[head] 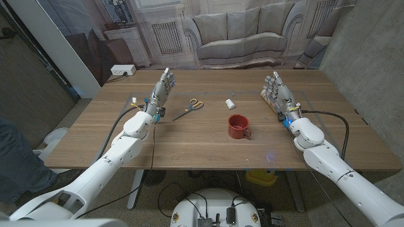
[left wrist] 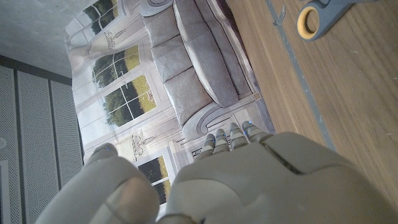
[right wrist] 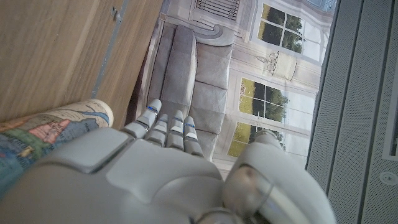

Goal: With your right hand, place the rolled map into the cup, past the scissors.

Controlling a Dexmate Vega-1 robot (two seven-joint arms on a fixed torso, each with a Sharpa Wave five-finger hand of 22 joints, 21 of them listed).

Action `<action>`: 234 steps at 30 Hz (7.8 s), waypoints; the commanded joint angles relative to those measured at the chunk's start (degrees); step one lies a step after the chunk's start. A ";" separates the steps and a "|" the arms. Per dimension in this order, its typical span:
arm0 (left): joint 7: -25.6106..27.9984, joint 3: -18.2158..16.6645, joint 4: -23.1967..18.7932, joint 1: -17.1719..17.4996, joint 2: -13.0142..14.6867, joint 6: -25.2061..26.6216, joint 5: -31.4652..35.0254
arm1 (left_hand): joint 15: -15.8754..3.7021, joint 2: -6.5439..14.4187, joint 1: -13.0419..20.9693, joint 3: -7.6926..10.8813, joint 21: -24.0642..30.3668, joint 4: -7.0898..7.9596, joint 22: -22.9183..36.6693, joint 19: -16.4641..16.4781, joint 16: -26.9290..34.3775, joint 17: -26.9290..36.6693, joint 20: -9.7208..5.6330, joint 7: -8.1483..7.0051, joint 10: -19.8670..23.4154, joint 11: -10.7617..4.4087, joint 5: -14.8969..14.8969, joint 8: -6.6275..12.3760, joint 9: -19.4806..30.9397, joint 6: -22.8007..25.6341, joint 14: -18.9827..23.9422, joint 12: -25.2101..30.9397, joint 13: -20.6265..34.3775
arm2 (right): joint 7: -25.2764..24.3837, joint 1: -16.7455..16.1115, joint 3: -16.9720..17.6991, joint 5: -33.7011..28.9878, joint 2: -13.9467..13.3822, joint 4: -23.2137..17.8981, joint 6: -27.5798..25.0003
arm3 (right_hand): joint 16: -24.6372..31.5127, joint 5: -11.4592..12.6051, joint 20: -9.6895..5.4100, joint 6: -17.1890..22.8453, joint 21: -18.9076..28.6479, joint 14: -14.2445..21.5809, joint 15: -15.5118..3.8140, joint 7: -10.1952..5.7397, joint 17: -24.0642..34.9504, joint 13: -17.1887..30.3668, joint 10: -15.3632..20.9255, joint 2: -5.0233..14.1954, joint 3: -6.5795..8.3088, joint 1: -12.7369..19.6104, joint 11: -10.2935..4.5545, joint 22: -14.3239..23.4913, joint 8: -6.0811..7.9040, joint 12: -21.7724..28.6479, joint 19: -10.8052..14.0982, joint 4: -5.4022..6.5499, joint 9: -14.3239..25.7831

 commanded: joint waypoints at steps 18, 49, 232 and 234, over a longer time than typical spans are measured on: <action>-1.09 0.81 2.65 -2.32 -0.73 -0.39 0.69 | -0.10 0.22 0.49 -0.29 0.38 -0.17 0.11 -0.18 0.17 0.17 -0.37 -0.22 0.24 0.10 0.27 0.37 0.24 0.35 -0.02 0.48 0.30 | -3.43 -3.30 2.29 -3.03 -1.39 -4.11 1.55 | 0.03 -0.43 -0.51 0.77 -0.60 0.85 0.22 -0.08 0.14 0.26 0.65 0.24 0.07 0.25 -0.07 0.11 0.23 0.21 0.93 -0.29 0.14; -3.13 1.24 5.17 -3.24 -1.06 -1.06 0.25 | -0.13 0.45 0.74 -0.58 0.40 -0.26 0.11 -0.15 0.25 0.17 -0.39 -0.18 0.46 0.01 0.22 0.35 0.25 0.60 0.34 0.49 0.30 | -10.86 -10.97 6.56 -8.26 -3.27 -12.27 -0.49 | -0.06 -0.57 -0.45 0.85 -1.15 1.02 0.20 -0.08 0.18 0.27 0.78 0.32 -0.12 0.11 0.03 0.13 0.10 0.09 1.33 -0.37 0.15; -3.50 0.99 6.75 -2.91 -2.86 -4.06 -0.43 | -0.22 1.45 1.57 -2.52 0.42 -0.44 0.14 -0.16 0.11 0.20 0.14 -0.28 0.62 -0.01 0.01 0.18 0.28 1.07 0.34 0.29 0.32 | -27.56 -20.60 8.17 -35.25 -14.95 -51.10 -76.57 | -0.15 0.83 1.73 6.26 -5.24 10.97 0.60 1.67 -0.09 0.41 6.61 -2.54 3.47 20.49 -0.30 -0.07 0.38 0.10 13.74 -13.47 0.49; -3.45 0.97 6.67 -2.84 -2.84 -4.11 -0.42 | -0.20 1.46 1.57 -2.53 0.42 -0.44 0.14 -0.16 0.11 0.20 0.12 -0.24 0.61 -0.02 0.01 0.19 0.28 1.08 0.33 0.29 0.32 | -27.46 -20.51 8.10 -34.97 -15.24 -51.26 -76.98 | -0.18 0.92 1.78 6.26 -5.33 10.96 0.58 1.68 -0.09 0.41 6.52 -2.71 3.48 20.85 -0.23 -0.07 0.38 0.05 13.75 -13.56 0.49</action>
